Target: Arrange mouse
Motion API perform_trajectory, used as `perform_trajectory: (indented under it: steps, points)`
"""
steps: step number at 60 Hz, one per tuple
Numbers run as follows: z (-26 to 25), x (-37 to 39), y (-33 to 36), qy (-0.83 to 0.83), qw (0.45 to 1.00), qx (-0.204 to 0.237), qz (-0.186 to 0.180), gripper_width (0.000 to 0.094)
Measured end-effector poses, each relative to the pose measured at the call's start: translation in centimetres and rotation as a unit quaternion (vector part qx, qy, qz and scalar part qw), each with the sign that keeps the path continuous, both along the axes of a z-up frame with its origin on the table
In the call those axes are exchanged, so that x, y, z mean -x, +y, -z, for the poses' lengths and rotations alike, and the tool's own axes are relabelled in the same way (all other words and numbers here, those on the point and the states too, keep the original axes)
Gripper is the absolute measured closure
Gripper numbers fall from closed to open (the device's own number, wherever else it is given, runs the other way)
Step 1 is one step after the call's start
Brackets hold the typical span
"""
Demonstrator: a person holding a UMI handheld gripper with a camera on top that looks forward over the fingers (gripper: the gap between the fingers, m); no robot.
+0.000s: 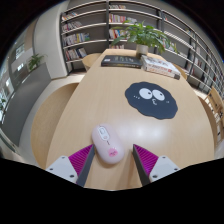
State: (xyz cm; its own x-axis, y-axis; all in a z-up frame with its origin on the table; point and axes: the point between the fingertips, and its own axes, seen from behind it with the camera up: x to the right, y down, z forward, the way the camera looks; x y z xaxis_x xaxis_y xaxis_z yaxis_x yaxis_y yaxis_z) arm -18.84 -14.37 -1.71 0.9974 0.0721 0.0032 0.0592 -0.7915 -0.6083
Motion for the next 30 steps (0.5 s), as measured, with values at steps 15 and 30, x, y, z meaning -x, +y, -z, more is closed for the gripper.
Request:
perform_trajectory:
  steps: [15, 30]
  points:
    - [0.0, -1.1, 3.2, 0.000, 0.999, -0.013, 0.046, 0.0419]
    - [0.1, -1.0, 3.1, 0.002, 0.998, -0.006, 0.062, 0.0599]
